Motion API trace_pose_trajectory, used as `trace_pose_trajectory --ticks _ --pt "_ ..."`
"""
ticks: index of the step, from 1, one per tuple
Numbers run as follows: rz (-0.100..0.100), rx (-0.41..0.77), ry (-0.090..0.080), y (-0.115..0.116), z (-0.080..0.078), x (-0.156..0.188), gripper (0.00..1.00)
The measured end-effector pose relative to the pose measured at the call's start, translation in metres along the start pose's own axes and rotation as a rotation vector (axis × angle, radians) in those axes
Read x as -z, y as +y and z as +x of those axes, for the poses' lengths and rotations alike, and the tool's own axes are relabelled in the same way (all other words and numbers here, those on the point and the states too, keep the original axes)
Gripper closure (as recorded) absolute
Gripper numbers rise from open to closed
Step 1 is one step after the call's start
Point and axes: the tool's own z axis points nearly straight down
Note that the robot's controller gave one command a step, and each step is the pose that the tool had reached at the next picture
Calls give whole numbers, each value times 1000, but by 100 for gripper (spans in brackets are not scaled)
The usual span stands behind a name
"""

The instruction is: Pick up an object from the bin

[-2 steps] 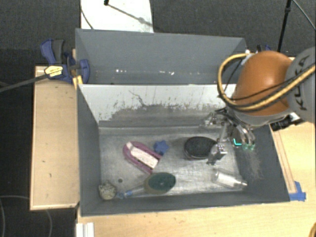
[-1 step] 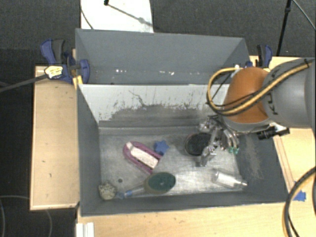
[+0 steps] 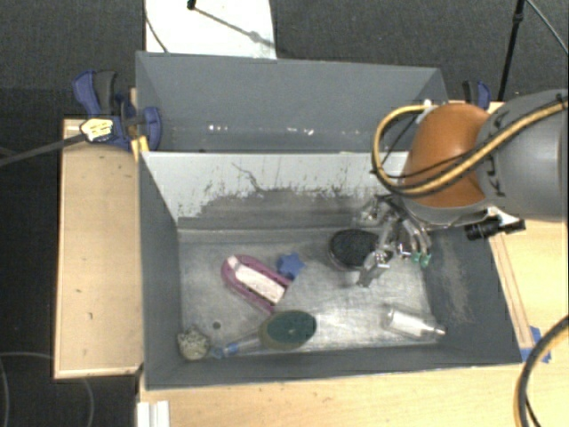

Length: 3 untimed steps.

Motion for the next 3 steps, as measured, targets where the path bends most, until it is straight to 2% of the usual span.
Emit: trace_pose_trajectory --ticks 1,3 --pt "1 -171 1 -10 -8 -2 0" --pt "1 -656 1 9 -9 -29 0"
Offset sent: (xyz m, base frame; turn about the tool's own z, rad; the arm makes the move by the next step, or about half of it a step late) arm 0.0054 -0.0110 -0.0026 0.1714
